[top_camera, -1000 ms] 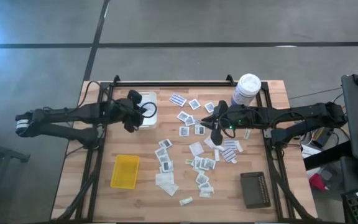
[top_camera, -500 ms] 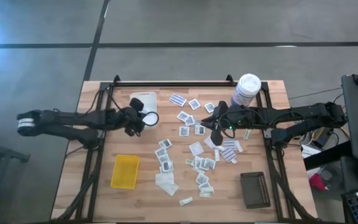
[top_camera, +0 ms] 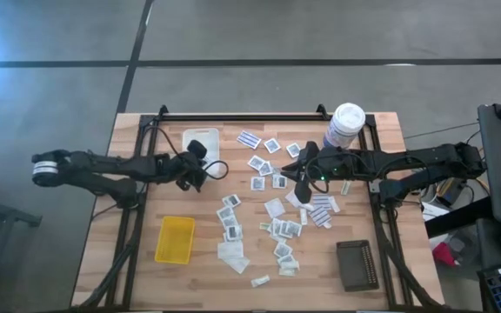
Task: Pick & Place First Aid Supplies
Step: Put the blue bandage into the white bin, then adjust the white bin
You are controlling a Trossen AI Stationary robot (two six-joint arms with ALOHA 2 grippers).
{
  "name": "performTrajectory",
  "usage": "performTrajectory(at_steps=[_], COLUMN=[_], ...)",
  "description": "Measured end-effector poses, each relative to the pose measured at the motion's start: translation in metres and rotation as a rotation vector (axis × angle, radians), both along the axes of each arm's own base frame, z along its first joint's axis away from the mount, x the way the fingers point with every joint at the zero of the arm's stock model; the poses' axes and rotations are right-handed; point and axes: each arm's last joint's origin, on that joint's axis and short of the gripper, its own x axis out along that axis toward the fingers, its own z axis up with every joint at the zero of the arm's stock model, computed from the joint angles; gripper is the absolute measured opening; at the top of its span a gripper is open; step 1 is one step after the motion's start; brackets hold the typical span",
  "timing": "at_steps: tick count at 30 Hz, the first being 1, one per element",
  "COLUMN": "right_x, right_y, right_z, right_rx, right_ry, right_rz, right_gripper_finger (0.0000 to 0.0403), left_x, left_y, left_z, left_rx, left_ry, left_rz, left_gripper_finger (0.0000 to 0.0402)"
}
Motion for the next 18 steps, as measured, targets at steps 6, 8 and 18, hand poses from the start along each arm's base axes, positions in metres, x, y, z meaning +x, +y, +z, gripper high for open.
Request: performTrajectory(at_steps=[6,8,18], right_x=[0.0,0.0,0.0], right_y=[0.0,0.0,0.0], right_z=[0.0,0.0,0.0], right_rx=[0.001,0.003,0.002], right_ry=[0.0,-0.001,0.0], right_rz=[-0.001,-0.002,-0.002], right_gripper_finger=[0.0062,0.0061,0.0072], left_x=[0.0017,0.0017,0.0009], left_y=[0.0008,0.0008,0.0005], left_z=[-0.0017,-0.0018,0.0011], left_rx=[-0.007,-0.009,-0.007], left_ry=[-0.003,-0.004,-0.02], left_rz=[0.03,0.032,0.033], left_gripper_finger=[0.0016,0.003,0.0079])
